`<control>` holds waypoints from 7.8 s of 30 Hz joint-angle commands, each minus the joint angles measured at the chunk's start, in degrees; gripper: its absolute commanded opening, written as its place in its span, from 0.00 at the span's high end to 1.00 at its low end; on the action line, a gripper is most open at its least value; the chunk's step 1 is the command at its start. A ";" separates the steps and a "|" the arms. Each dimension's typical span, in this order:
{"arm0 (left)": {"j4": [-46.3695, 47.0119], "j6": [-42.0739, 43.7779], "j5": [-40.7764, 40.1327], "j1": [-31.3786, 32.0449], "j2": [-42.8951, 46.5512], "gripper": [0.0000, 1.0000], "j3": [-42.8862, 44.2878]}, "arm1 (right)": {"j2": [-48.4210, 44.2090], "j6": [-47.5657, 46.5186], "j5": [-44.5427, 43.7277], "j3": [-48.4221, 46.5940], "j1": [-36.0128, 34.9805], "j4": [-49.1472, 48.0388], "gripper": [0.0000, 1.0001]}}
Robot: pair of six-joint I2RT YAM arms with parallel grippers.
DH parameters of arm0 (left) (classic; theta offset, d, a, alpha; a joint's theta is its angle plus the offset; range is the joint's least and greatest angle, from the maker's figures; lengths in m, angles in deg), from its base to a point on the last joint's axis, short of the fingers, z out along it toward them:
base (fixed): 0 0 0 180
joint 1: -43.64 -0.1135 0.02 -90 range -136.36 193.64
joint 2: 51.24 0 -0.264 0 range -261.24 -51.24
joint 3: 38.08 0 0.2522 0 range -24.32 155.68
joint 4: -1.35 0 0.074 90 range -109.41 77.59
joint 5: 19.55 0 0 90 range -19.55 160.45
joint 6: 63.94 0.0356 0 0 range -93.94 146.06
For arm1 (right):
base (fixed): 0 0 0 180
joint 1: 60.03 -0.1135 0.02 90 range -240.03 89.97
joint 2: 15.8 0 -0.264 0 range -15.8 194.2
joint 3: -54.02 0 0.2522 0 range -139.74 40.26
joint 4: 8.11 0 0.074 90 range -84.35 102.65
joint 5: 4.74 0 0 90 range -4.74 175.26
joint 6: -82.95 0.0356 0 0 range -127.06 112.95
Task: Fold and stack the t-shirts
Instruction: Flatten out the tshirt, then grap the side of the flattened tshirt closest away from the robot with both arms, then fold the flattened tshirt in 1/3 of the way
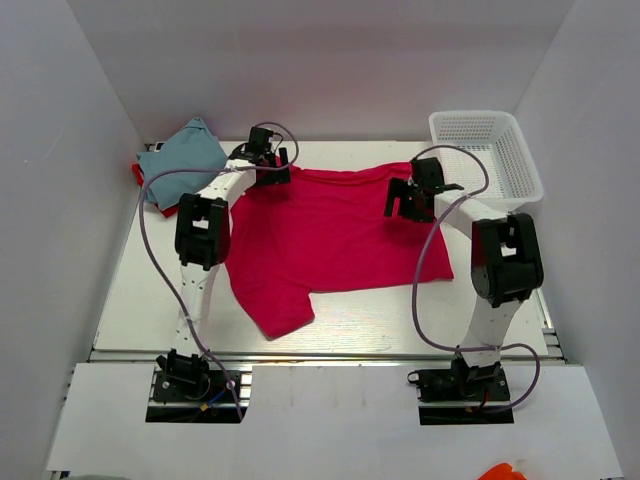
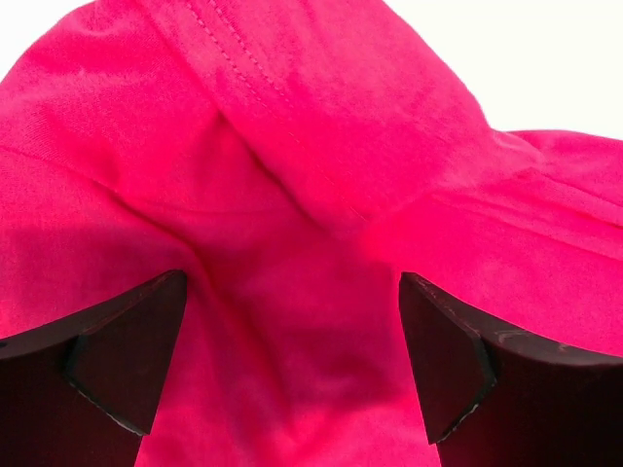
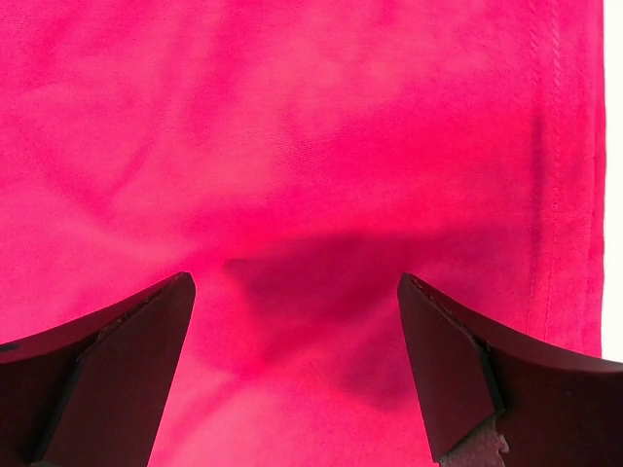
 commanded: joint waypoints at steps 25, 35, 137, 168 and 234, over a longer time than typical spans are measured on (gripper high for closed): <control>-7.79 -19.39 25.65 12.12 85.38 0.01 -86.91 | -41.57 17.79 -9.53 28.23 0.42 -5.06 0.10; -9.38 -22.38 26.29 17.93 83.65 0.13 -93.60 | -45.97 16.39 -13.93 33.32 0.43 -4.27 0.10; -4.37 -2.17 18.10 -4.65 17.39 1.00 -13.36 | -2.38 0.83 -14.98 -9.29 7.28 7.15 1.00; 9.33 -1.81 26.10 -5.10 36.60 0.00 -40.93 | -7.91 -6.12 7.95 -1.04 2.89 -2.16 0.10; 9.60 -4.63 23.73 5.28 41.99 0.01 -55.55 | -40.96 2.15 18.76 33.42 -0.89 -4.80 0.10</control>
